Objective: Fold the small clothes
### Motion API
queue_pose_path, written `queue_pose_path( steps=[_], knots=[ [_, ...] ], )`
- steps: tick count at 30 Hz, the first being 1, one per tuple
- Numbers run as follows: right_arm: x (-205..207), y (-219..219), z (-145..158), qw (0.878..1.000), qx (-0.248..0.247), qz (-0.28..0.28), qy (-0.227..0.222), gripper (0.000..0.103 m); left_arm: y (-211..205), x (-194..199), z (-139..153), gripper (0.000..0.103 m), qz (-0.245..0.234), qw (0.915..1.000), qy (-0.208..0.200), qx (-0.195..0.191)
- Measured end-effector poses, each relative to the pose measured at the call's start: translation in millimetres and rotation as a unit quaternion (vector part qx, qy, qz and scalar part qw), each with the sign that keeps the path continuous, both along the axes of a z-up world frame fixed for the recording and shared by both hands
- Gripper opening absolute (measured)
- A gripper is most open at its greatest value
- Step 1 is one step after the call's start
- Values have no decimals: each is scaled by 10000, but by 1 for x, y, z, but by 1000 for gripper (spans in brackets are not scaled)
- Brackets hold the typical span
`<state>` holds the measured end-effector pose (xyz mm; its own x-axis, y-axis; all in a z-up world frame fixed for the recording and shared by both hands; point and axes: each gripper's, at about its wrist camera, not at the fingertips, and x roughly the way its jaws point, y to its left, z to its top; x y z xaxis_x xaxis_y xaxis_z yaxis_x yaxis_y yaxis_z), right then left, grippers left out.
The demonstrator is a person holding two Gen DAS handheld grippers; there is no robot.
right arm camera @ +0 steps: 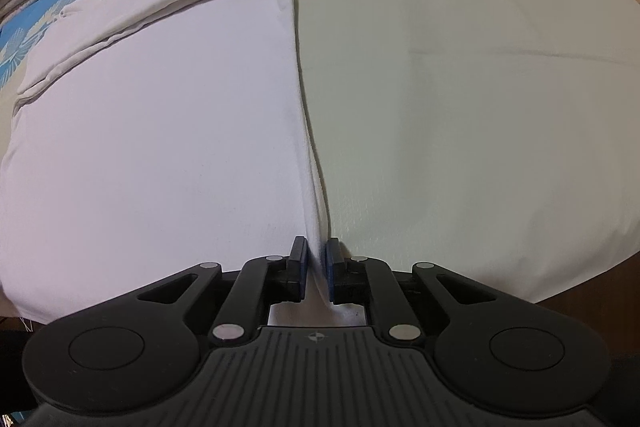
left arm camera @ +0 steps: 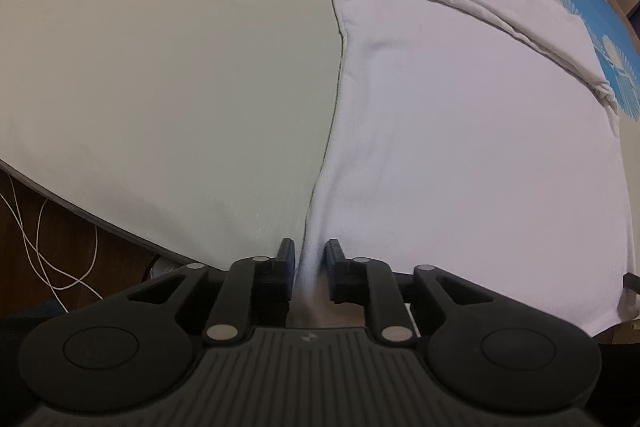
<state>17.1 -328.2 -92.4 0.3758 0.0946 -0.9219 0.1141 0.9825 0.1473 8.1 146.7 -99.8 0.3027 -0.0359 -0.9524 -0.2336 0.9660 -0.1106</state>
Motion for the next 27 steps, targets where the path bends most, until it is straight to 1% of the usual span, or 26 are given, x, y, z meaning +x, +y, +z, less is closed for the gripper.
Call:
queue_pose_path(
  steps=[4, 11, 12, 14, 15, 16, 17, 18, 21, 27],
  knots=[
    [6, 4, -2, 10000, -32, 55, -13, 13, -1, -1, -2, 28, -20, 10000, 9, -18],
    [5, 4, -1, 9999, -52, 89, -20, 17, -5, 2, -3, 29, -89, 9999, 4, 62],
    [4, 5, -1, 9999, -67, 102, -23, 17, -6, 2, -3, 28, -128, 9999, -5, 86],
    [3, 7, 0, 9998, -126, 152, -43, 17, -9, 2, -3, 17, -220, 9997, -45, 87],
    [2, 8, 0, 9997, -159, 189, -60, 17, -10, 2, -2, 7, -273, 9996, -71, 75],
    [2, 9, 0, 9996, -178, 226, -75, 17, -12, 2, -1, 6, -321, 9994, -100, 106],
    [1, 10, 1, 9995, -178, 242, -91, 14, -13, 1, -1, 5, -358, 9992, -124, 155],
    [1, 9, 2, 9995, -135, 255, -112, 5, -13, 1, 0, 5, -381, 9990, -155, 198],
    [0, 9, 9, 9993, -3, 236, -283, 4, -13, -1, 6, 4, -376, 9985, -313, 258],
    [-3, 4, 31, 9965, 272, 125, -787, 4, -10, -6, 22, 4, -336, 9975, -600, 186]
  ],
)
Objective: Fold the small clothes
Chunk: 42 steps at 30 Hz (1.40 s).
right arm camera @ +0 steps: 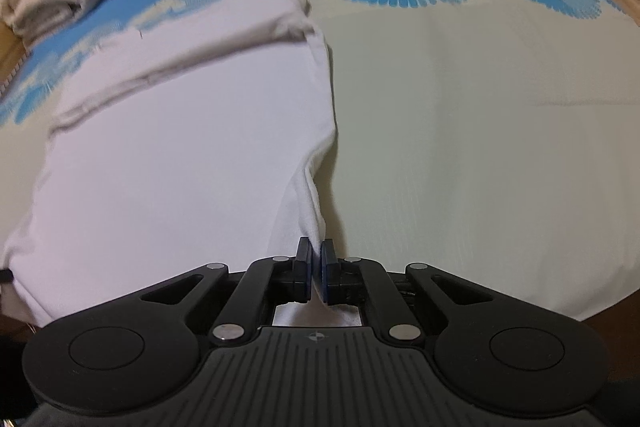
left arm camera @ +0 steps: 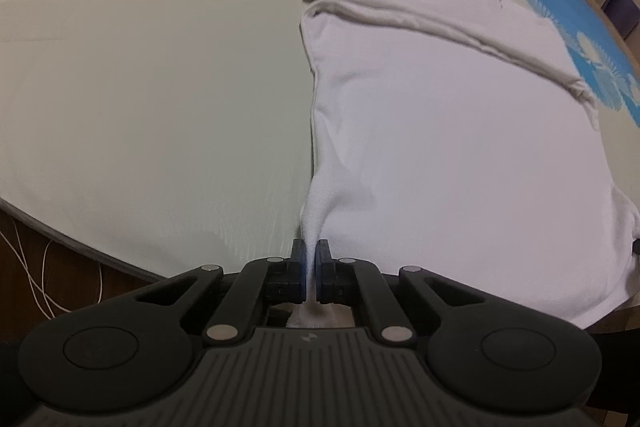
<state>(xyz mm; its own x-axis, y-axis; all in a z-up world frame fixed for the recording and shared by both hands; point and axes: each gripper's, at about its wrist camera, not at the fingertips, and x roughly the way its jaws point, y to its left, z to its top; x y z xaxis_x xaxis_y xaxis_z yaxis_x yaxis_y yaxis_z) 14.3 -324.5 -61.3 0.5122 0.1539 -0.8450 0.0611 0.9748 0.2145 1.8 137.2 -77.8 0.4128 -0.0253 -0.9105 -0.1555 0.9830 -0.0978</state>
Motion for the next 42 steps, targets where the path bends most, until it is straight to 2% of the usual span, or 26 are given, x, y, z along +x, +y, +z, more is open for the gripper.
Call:
queue_pose_path(
  steps=[5, 7, 11, 14, 17, 22, 26, 29, 32, 35, 37, 39, 40, 41, 42],
  knots=[
    [0, -14, 33, 9986, 351, -188, -357, 3, 1, -4, 31, 4, -128, 9991, -300, -268],
    [-3, -24, 54, 9968, 532, -263, -530, 3, 4, -8, 52, 4, -170, 9971, -558, -486],
    [-22, -47, 87, 9897, 1074, -366, -874, 3, 9, -24, 99, 3, -310, 9913, -1143, -573],
    [-46, -65, 105, 9831, 1491, -455, -962, 3, 17, -46, 127, 3, -424, 9862, -1422, -739],
    [-81, -77, 124, 9804, 1665, -334, -995, 3, 29, -78, 152, 3, -617, 9808, -1595, -934],
    [-119, -98, 138, 9729, 2095, -407, -888, 3, 47, -103, 173, 3, -751, 9760, -1667, -1187],
    [-93, -95, 134, 9730, 2107, -417, -845, 3, 45, -70, 157, 3, -798, 9806, -1474, -1015],
    [-31, -84, 116, 9795, 1866, -422, -624, 3, 47, -9, 127, 3, -679, 9857, -1179, -995],
    [52, -74, 85, 9836, 1687, -555, -319, 3, 52, 71, 90, 4, -405, 9922, -723, -929],
    [123, -75, 50, 9767, 1901, -993, -99, 6, 64, 130, 58, 7, -54, 9947, -398, -949],
    [147, -79, 39, 9788, 1504, -1389, 64, 13, 77, 143, 52, 9, 205, 9953, -530, -790],
    [150, -80, 36, 9846, 1257, -1201, -197, 18, 92, 140, 45, 12, 247, 9918, -655, -1065],
    [146, -80, 34, 9874, 1155, -1041, -294, 18, 97, 138, 40, 15, 204, 9908, -542, -1222],
    [141, -79, 28, 9899, 1098, -845, -300, 18, 99, 136, 36, 17, 85, 9911, -362, -1275],
    [142, -79, 21, 9915, 1071, -733, -108, 19, 99, 134, 34, 26, -112, 9924, -315, -1186]
  ],
)
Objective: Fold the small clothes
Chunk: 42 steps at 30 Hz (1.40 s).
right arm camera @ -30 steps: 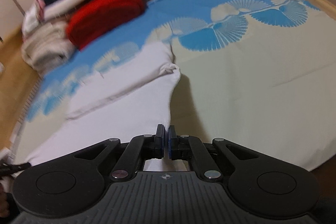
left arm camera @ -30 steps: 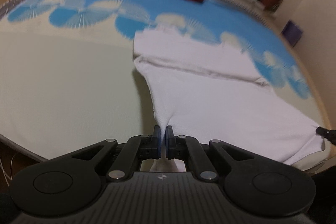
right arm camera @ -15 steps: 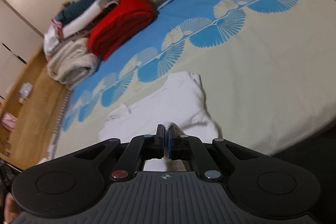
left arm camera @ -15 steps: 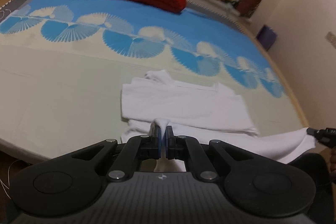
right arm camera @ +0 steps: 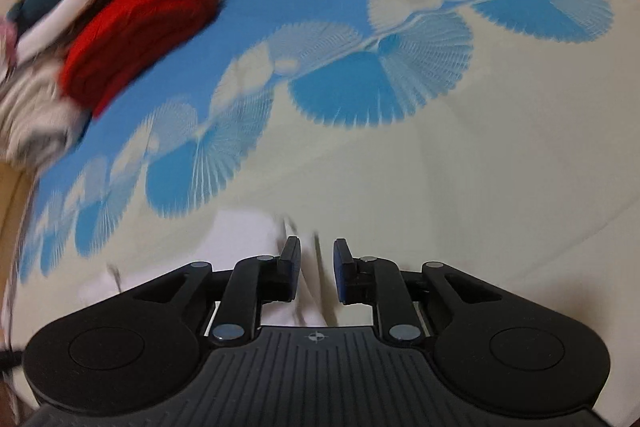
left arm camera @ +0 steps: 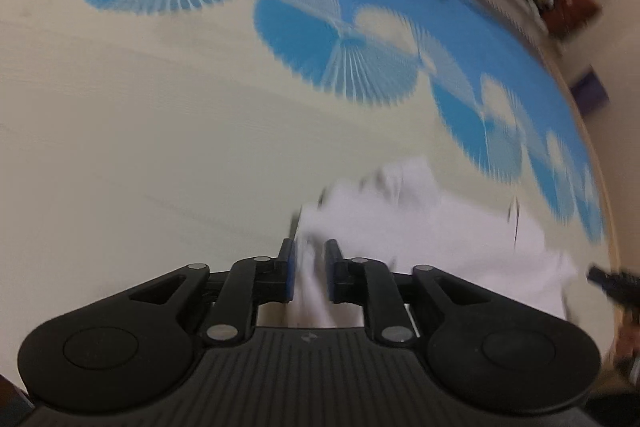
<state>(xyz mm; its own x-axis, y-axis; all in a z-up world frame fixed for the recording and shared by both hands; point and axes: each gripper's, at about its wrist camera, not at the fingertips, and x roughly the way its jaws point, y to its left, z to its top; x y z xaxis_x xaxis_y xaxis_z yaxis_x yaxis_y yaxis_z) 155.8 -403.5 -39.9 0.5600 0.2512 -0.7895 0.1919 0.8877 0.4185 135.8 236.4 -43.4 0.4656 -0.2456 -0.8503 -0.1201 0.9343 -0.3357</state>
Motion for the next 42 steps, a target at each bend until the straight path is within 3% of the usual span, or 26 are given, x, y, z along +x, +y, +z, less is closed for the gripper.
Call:
queue_pose_path(
  steps=[1, 3, 5, 7, 12, 16, 18, 20, 23, 26, 30, 32, 34, 39, 41, 42],
  knots=[
    [1, 2, -5, 9997, -20, 122, 208, 21, -2, -2, -1, 41, -226, 9996, -11, 189],
    [2, 6, -6, 9987, -214, 450, 104, 21, -12, -7, -6, 50, -713, 9954, -14, 635],
    [2, 14, -8, 9953, -571, 785, 71, 24, -19, -11, -15, 50, -1060, 9904, 48, 885],
    [1, 14, -16, 9940, -491, 949, 216, 25, -29, -16, -21, 50, -1312, 9866, 52, 972],
    [7, 30, -25, 9867, -614, 1478, 276, 26, -66, -15, -33, 53, -2126, 9612, -266, 1737],
    [20, 49, -34, 9785, -794, 1869, 372, 26, -83, 4, -37, 53, -2252, 9513, -548, 2031],
    [28, 58, -29, 9776, -949, 1872, 138, 26, -78, 20, -30, 53, -1844, 9610, -862, 1870],
    [37, 57, -22, 9833, -797, 1626, -183, 26, -67, 33, -24, 53, -1229, 9734, -1108, 1587],
    [46, 43, -9, 9925, -475, 846, -741, 26, -54, 46, -25, 47, -671, 9792, -1103, 1563],
    [49, 26, -4, 9950, -147, 327, -928, 28, -44, 46, -20, 44, -647, 9818, -1169, 1346],
    [48, 25, -11, 9956, -290, 456, -761, 35, -30, 41, -15, 46, -1053, 9859, -1182, 543],
    [48, 25, -14, 9958, -343, 506, -679, 40, -37, 36, -17, 50, -1459, 9814, -1104, 582],
    [46, 22, -15, 9966, -350, 423, -606, 46, -51, 33, -24, 59, -1763, 9745, -1016, 948],
    [44, 12, -18, 9985, -139, 286, -444, 47, -83, 30, -41, 59, -2339, 9542, -1057, 1540],
    [43, 13, -19, 9983, -173, 337, -438, 47, -92, 32, -46, 52, -2471, 9475, -1159, 1668],
    [43, 13, -18, 9982, -164, 357, -442, 47, -93, 33, -46, 20, -2537, 9444, -1233, 1689]
  ],
)
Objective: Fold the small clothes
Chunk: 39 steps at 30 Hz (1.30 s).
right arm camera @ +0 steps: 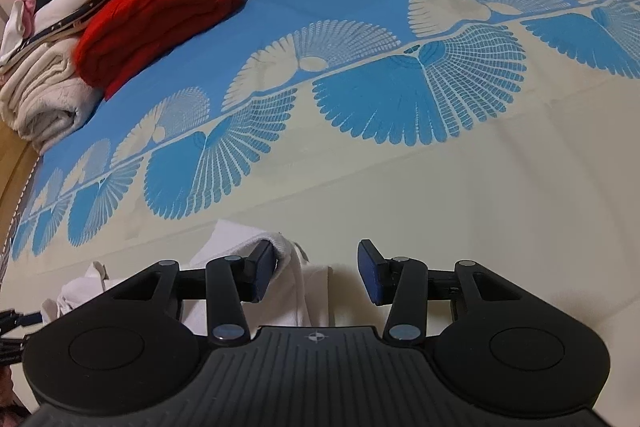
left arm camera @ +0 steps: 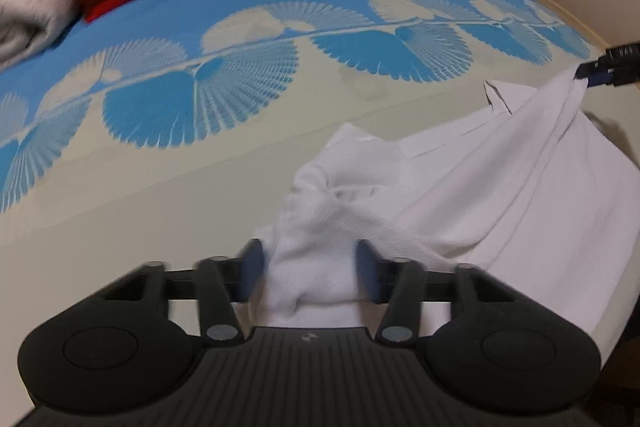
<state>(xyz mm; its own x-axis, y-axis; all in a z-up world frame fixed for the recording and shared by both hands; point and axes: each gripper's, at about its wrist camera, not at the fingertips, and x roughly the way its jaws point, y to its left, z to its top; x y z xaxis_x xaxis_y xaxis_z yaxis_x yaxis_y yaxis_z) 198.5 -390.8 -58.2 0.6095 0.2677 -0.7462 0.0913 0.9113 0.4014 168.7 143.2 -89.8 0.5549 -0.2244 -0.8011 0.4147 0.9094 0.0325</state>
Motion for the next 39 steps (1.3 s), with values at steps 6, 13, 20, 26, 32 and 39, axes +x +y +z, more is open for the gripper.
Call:
queue_pose_path(
  steps=[6, 13, 20, 26, 32, 39],
  knots=[
    [-2, -15, 8, 9973, 661, -174, -285, 48, 41, 19, 27, 3, 1305, 9854, -717, -820],
    [1, -37, 4, 9915, 849, -960, -221, 53, 49, 33, 15, 33, 1807, 9789, -107, -949],
    [17, 5, -15, 9997, 175, 63, 157, 52, 55, 41, -1, 45, 1975, 9708, 495, -1265],
    [25, 34, -23, 9984, -311, 459, 141, 29, 54, 52, -19, 46, 2190, 9639, 750, -1318],
    [24, 44, -11, 9962, -590, 514, -372, 0, 58, 60, -21, 4, 2148, 9601, 757, -1626],
    [24, 9, 10, 9911, -536, -841, -879, 1, 45, 54, 3, 7, 2084, 9706, -19, -1206]
  ],
)
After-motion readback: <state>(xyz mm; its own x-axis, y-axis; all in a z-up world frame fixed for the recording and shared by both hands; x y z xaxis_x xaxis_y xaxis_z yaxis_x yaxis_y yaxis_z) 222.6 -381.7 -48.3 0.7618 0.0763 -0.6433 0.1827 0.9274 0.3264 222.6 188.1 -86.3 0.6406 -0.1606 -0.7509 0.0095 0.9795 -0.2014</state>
